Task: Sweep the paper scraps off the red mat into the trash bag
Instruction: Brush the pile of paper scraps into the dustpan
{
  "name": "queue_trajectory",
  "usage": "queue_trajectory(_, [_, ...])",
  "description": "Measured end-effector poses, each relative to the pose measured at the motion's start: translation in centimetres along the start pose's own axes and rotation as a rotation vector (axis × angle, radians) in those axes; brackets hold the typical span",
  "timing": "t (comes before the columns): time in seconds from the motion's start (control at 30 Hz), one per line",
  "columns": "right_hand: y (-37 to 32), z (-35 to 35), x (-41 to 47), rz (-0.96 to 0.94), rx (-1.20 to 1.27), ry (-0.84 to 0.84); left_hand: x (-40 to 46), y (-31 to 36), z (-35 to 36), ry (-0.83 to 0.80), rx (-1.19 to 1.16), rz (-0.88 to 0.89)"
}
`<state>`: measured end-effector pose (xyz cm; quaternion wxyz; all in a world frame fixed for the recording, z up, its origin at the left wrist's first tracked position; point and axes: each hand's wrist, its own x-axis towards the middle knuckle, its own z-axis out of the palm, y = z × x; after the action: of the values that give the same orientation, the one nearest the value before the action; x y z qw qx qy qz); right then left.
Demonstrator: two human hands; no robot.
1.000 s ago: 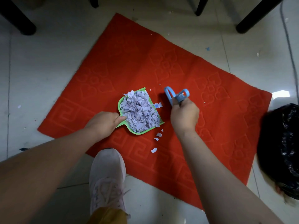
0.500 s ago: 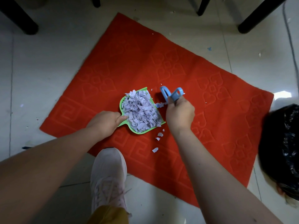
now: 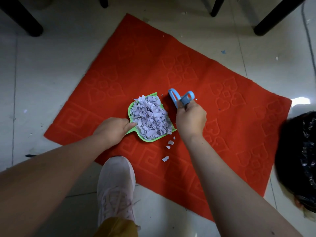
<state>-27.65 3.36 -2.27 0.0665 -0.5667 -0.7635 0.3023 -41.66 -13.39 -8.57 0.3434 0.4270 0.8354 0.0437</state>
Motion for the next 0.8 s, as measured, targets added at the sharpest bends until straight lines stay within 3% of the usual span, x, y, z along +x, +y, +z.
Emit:
queue_trajectory(0.13, [0.0,-0.2,0.4,0.003,0.077,0.020,0.0,-0.1,0.1,0.006,-0.004,0.006])
queue_trajectory(0.33, [2.1,-4.1,4.4,0.085,0.066,0.214,0.1,-0.1,0.1,0.014,0.002,0.016])
queue_trajectory(0.47, [2.7,-4.5,6.4,0.099,-0.038,0.130,0.4,-0.1,0.0,0.018,0.001,0.021])
queue_trajectory(0.67, [1.8,-2.8,6.6,0.021,0.092,-0.028,1.1,0.3,-0.2,0.024,-0.002,0.027])
queue_trajectory(0.8, [1.9,-3.9,7.7,0.001,0.179,0.049,1.3,0.5,-0.5,0.022,0.004,0.023])
